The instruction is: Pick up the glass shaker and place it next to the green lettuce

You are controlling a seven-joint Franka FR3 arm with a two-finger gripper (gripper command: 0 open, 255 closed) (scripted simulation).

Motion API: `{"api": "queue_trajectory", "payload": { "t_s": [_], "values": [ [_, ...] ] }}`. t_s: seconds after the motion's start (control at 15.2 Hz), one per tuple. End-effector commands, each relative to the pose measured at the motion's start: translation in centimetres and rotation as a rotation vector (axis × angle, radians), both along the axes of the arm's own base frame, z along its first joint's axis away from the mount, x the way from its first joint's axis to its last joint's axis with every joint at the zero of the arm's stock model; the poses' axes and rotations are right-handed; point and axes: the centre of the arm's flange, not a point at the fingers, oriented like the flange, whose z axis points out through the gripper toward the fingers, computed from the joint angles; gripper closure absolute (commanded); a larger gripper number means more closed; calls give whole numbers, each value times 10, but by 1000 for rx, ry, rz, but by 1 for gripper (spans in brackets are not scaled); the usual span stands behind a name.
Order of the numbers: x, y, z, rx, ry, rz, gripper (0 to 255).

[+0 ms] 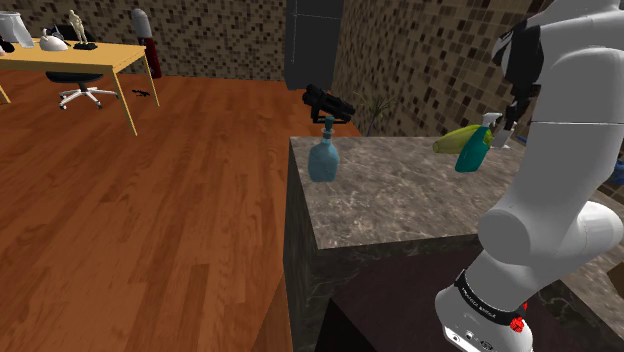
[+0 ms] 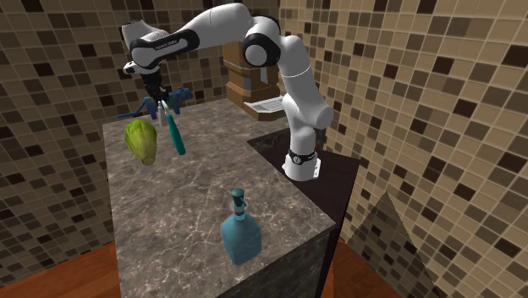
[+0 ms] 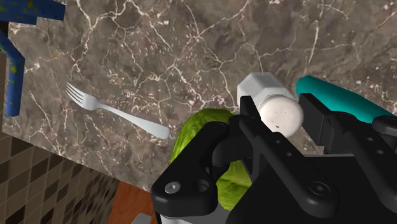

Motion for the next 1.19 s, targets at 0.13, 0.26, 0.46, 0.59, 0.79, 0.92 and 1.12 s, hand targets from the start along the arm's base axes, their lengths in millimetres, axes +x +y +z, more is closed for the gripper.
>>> {"api": "queue_trajectory", "payload": {
  "t_s": [0.13, 0.26, 0.46, 0.59, 0.79, 0.92, 1.12],
  "values": [
    [0, 0, -21, 0, 0, 0, 255],
    [0, 0, -31, 0, 0, 0, 255],
    [0, 0, -47, 0, 0, 0, 255],
    [0, 0, -58, 0, 0, 0, 255],
    [0, 0, -73, 0, 0, 0, 255],
    [0, 0, -84, 0, 0, 0, 255],
    [0, 0, -94, 0, 0, 0, 255]
  ]
}}
